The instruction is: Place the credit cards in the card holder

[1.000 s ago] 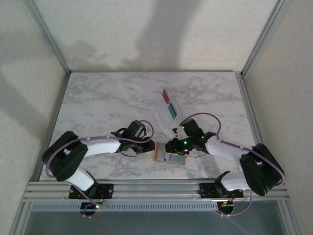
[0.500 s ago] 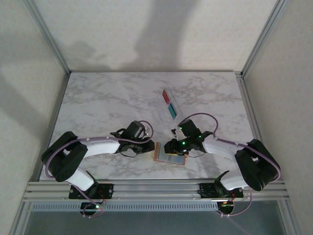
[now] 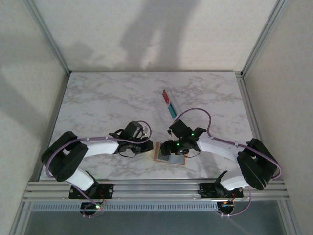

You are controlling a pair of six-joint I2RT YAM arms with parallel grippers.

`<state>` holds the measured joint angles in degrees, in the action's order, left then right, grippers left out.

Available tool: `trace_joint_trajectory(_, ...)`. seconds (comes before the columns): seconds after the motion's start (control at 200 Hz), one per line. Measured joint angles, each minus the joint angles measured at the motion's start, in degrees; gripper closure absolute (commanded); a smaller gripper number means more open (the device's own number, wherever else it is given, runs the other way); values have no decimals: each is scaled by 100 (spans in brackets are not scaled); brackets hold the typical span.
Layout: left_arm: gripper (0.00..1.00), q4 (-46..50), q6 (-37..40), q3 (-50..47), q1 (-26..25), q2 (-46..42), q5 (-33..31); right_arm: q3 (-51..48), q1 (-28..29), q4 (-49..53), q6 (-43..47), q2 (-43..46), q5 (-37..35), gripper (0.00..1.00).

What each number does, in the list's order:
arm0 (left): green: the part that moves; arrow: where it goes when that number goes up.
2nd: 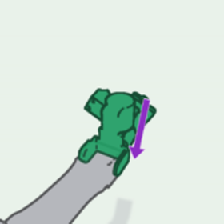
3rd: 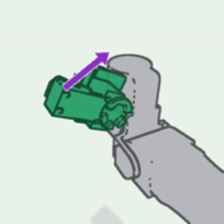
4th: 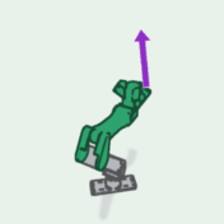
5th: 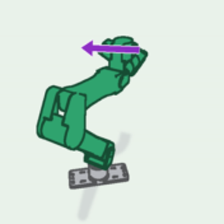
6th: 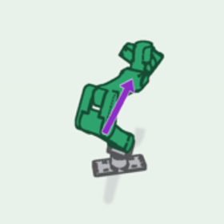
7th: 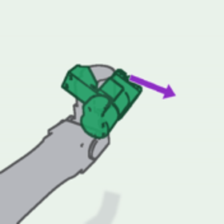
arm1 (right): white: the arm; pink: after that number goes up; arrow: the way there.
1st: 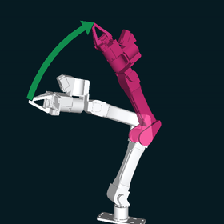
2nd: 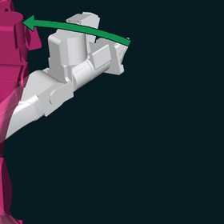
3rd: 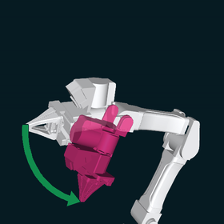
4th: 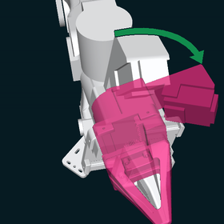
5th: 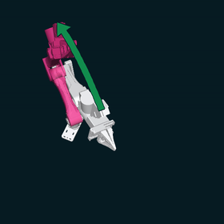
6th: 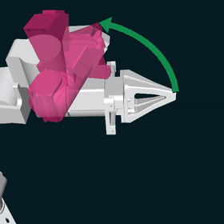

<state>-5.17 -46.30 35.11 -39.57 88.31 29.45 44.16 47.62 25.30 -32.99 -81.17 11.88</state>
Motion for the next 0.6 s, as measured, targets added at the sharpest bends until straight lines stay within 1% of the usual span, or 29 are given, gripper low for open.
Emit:
trace_joint_trajectory(0.115, 82, 7, 2, 0, 0, 0, -15, 280, 142, 468, -37, 33, -540, 20)
trace_joint_trajectory(0.225, 77, 98, 31, 0, 4, -28, -127, 411, 192, 905, -92, 286, -1034, 17)
trace_joint_trajectory(0.285, 74, 195, 28, 0, 4, -90, -232, 476, 181, 1182, -79, 490, -1217, 18)
trace_joint_trajectory(0.325, 71, 245, 33, 0, 4, -162, -302, 540, 125, 1314, -52, 586, -1213, 22)
trace_joint_trajectory(0.365, 67, 278, 26, 0, 4, -238, -372, 636, 0, 1412, 20, 651, -1139, 27)
trace_joint_trajectory(0.415, 63, 317, 26, 2, 9, -365, -485, 752, -219, 1458, 68, 675, -997, 28)
trace_joint_trajectory(0.456, 60, 374, 37, 7, 11, -468, -570, 861, -459, 1460, 151, 675, -925, 26)
trace_joint_trajectory(0.521, 58, 514, 50, 13, 26, -664, -765, 1034, -793, 1462, 286, 675, -881, 21)
trace_joint_trajectory(0.536, 55, 551, 44, 13, 35, -726, -822, 1073, -855, 1467, 334, 675, -868, 21)
trace_joint_trajectory(0.596, 50, 636, 59, 13, 81, -942, -944, 1285, -1067, 1460, 518, 645, -745, 20)
